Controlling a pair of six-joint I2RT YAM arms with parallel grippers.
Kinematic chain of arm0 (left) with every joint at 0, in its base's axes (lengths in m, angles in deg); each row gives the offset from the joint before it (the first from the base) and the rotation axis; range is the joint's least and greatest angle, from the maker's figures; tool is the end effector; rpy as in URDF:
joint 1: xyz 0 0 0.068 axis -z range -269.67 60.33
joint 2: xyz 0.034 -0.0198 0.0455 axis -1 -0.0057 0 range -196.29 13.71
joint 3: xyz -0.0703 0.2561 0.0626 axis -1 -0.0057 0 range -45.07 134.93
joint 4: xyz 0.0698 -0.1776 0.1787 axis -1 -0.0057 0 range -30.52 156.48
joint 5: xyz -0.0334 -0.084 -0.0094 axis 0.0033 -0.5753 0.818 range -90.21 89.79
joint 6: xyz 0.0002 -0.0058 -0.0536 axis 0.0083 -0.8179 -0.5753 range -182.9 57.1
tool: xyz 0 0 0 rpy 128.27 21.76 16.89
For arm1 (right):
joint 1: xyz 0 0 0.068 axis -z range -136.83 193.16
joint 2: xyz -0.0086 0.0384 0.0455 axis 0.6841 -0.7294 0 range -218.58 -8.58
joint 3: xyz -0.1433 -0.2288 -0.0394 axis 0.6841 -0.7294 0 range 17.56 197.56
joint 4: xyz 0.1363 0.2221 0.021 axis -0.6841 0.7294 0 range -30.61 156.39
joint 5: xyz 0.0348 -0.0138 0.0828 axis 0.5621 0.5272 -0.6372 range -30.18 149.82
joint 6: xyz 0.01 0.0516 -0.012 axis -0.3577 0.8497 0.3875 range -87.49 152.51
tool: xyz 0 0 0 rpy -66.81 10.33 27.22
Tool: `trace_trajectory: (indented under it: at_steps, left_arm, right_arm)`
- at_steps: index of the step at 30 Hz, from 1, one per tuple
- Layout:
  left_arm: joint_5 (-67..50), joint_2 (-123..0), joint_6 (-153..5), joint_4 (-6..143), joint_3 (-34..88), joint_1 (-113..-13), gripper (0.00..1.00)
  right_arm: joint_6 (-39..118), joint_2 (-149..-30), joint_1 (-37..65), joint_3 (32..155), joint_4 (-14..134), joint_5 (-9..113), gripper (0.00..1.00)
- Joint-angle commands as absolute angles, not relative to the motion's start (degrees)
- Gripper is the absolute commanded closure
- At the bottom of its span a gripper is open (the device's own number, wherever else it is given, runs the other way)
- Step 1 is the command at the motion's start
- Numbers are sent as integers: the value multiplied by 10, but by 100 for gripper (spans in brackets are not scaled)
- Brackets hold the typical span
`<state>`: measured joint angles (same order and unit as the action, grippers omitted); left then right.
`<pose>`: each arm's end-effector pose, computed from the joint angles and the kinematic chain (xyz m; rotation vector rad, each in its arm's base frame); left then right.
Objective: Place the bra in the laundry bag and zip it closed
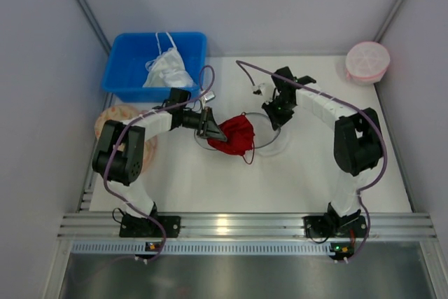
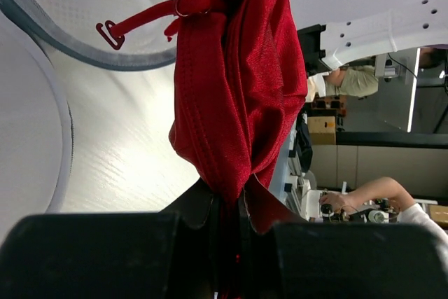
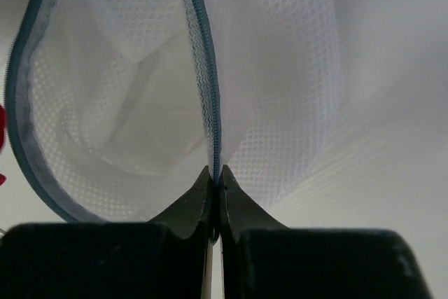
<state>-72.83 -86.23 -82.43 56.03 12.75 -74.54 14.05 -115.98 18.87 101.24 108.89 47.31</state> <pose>0.3183 -0.1213 0.1865 0.4805 2.3034 -1.8319 0.3421 0.1628 0.2177 -1.0788 2.6299 0.3325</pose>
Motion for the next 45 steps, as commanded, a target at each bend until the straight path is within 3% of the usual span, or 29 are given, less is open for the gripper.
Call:
trace_trajectory:
  at_steps: [1,11,22,26,29,31,43,45]
  left_arm:
    - [-756,-886,-816,581,145,-729,100]
    - [-771,-992,-908,581,201,-678,100]
    - [-731,-1006,-959,580,274,-673,100]
    - [-666,-994,-994,616,260,-676,100]
    - [-583,-951,-1156,862,168,-687,100]
    - [-540,-937,-1209,920,147,-688,100]
    - [-345,-942,-1336,954,142,-618,100]
    - [-322,-949,-1347,899,149,-603,100]
  right_arm:
    - [134,-1131,197,1035,1038,432,100]
    - [3,-1063,157,1012,1015,355,100]
    - [-2,-1033,121,944,1001,349,100]
    - [26,-1024,120,930,989,340,100]
    - [62,-1023,120,929,986,329,100]
    - [80,-1027,120,926,987,313,100]
    - [251,-1082,142,918,951,118,100]
    - [285,-1092,149,911,927,68,100]
